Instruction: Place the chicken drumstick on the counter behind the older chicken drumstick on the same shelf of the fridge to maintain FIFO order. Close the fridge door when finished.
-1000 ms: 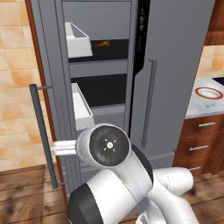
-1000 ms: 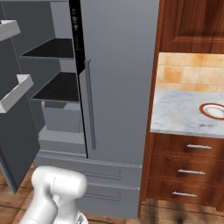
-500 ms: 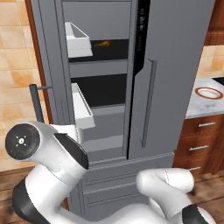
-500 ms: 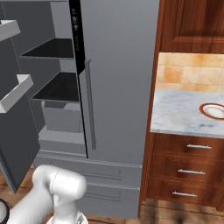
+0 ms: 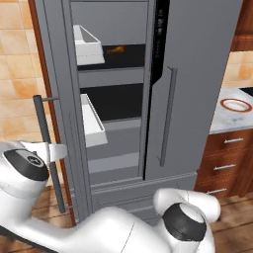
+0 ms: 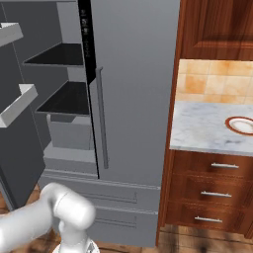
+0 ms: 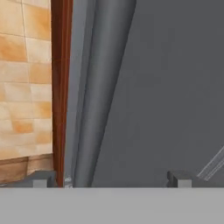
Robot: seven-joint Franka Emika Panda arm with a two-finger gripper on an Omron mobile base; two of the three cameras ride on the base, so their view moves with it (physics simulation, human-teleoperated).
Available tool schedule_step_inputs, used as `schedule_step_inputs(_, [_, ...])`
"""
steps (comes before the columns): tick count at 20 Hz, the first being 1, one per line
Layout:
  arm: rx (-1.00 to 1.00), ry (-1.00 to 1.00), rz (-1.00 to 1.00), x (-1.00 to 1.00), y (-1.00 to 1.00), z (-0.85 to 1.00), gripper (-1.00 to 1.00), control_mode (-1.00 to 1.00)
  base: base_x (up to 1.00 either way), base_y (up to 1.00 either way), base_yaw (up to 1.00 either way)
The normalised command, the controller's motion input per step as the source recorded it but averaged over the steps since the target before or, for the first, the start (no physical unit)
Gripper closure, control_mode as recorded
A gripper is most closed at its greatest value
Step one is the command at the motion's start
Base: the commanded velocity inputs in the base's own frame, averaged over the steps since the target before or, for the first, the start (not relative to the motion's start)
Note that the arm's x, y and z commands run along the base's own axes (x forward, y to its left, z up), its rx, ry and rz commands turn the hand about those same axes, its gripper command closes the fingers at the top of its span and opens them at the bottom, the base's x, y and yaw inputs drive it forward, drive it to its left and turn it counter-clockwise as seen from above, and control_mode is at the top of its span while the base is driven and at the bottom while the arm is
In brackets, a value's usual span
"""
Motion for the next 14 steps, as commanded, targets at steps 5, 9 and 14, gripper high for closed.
schedule_step_inputs(5, [-0.10,-0.10,-0.22,0.60,0.02,-0.25,-1.00,-1.00,0.00,0.00,0.00])
schedule_step_inputs(9, [-0.04,-0.08,-0.16,0.48,-0.24,-0.06,-1.00,-1.00,0.00,0.00,0.00])
schedule_step_inputs(14, [0.00,-0.08,-0.07,0.34,-0.53,0.00,-1.00,-1.00,0.00,0.00,0.00])
